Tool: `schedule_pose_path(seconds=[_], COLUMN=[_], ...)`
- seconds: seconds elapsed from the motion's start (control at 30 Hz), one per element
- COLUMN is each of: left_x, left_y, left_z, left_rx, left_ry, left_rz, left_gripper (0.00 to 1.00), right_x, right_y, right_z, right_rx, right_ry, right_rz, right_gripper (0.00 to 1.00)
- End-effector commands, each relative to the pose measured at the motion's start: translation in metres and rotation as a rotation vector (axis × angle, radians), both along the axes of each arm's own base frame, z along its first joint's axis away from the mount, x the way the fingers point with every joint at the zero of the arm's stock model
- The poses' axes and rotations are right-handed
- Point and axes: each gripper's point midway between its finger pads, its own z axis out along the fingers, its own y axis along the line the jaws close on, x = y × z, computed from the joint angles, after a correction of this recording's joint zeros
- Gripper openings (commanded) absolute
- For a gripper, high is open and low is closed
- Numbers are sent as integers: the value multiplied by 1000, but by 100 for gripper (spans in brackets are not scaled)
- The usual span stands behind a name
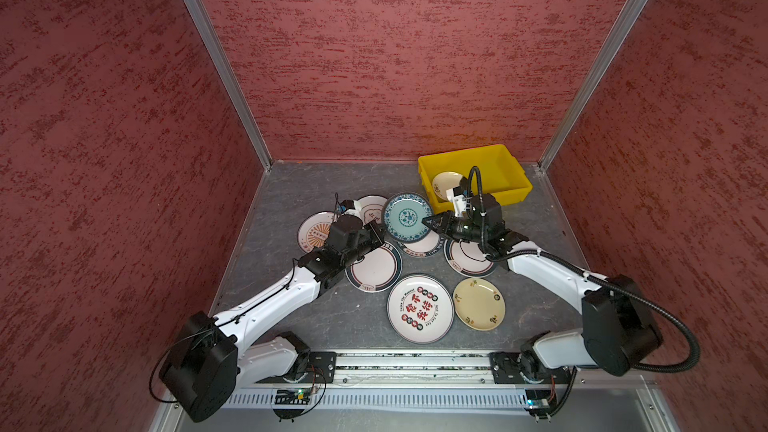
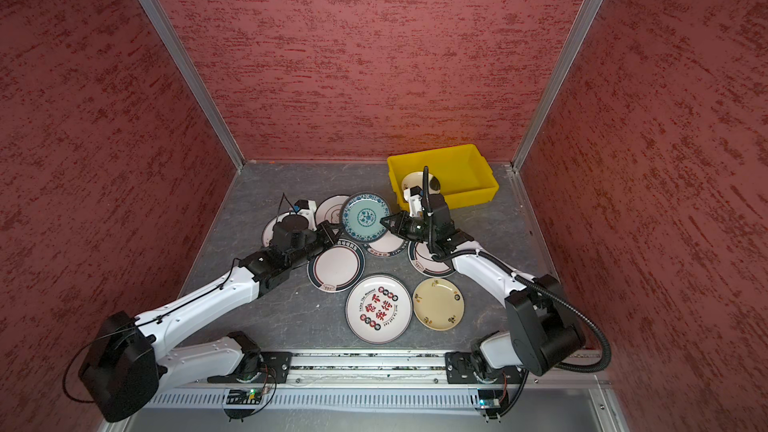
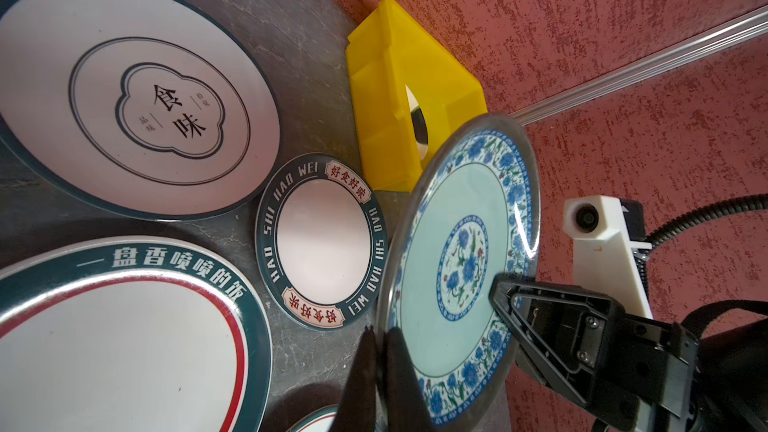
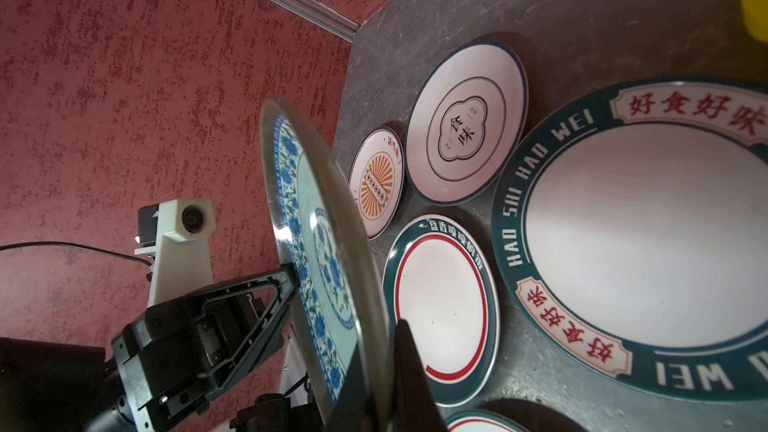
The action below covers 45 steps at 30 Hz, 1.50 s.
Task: Place the plates into the plastic bin on the countertop
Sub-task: 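Close the right gripper on the floral plate's rim and open the left, then carry the floral plate into the bin with the right while the left withdraws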
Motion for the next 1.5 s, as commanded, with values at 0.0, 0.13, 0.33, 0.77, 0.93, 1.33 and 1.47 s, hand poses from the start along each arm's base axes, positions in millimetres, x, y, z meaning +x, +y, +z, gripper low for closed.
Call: schedule_pose_path(seconds=[0.0, 0.13, 0.33, 0.77, 0.93, 1.33, 1.47], left_x=[0, -3, -5, -11, -9, -4, -4], left_y=[5, 10, 50, 106, 112, 151, 155], left_z=[7, 18, 36, 26, 30, 8, 4], left_rx=[15, 71, 116, 88, 126, 62, 61], left_ry=[-46, -119, -195, -132, -138, -9, 20], left_rz=[7, -31, 67, 173, 159, 269, 271], left_gripper=[52, 99, 99, 99, 99, 100, 99], right_x=[5, 9, 36, 138, 163, 210, 222], right_y=[-4, -9, -31, -138, -174, -189, -187], right_z=[-3, -4, -7, -6, -10, -37, -43], right_rx=[-10, -23, -132, -203, -241, -401, -407], right_ry=[0, 4, -17, 12, 16, 77, 92], right_rz=[-49, -88, -177, -497, -594, -626, -613], right_gripper=[0, 0, 0, 0, 0, 0, 0])
